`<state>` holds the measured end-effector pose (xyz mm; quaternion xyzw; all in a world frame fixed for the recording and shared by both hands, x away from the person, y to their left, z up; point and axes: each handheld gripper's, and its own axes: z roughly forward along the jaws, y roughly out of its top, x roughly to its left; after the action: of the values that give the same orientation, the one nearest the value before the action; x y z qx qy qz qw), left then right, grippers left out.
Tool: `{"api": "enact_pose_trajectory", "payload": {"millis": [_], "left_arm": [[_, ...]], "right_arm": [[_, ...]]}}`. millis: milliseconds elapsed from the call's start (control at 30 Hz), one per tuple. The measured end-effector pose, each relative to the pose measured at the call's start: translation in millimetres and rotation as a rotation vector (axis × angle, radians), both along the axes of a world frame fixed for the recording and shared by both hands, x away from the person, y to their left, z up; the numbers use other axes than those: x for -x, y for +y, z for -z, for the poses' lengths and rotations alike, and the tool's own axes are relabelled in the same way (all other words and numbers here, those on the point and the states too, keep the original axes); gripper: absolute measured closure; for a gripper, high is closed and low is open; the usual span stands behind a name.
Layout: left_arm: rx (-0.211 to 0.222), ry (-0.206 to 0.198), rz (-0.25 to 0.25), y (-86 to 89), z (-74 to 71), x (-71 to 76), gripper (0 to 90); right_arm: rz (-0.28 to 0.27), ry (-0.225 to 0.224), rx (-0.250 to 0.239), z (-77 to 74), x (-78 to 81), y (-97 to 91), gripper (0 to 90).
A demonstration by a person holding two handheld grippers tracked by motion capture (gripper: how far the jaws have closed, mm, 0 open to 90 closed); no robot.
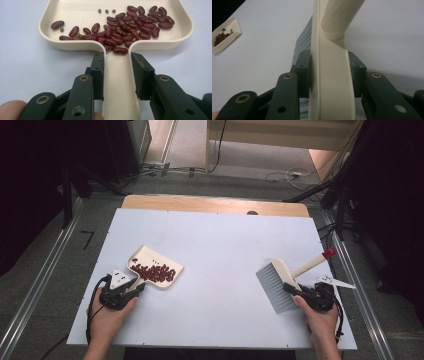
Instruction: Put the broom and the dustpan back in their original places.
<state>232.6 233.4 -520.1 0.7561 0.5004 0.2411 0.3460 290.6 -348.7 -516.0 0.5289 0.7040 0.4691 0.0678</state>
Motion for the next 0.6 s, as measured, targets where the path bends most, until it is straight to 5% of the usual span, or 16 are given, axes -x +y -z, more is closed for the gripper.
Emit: {"api": "enact_pose_trajectory", "payload": {"millis": [400,600], "left_arm": [[0.024,0.009,0.007,-1.0,0.2,0.6,64.5],[0.113,-0.019,0.044,4.5,-7.6,0.5,42.1]], "right_arm": [[0.032,0.067,0.063,1.9,-6.7,-5.1,48.6],[-0.006,0.057,0.192,-5.0,-3.2,1.8,33.3]]}}
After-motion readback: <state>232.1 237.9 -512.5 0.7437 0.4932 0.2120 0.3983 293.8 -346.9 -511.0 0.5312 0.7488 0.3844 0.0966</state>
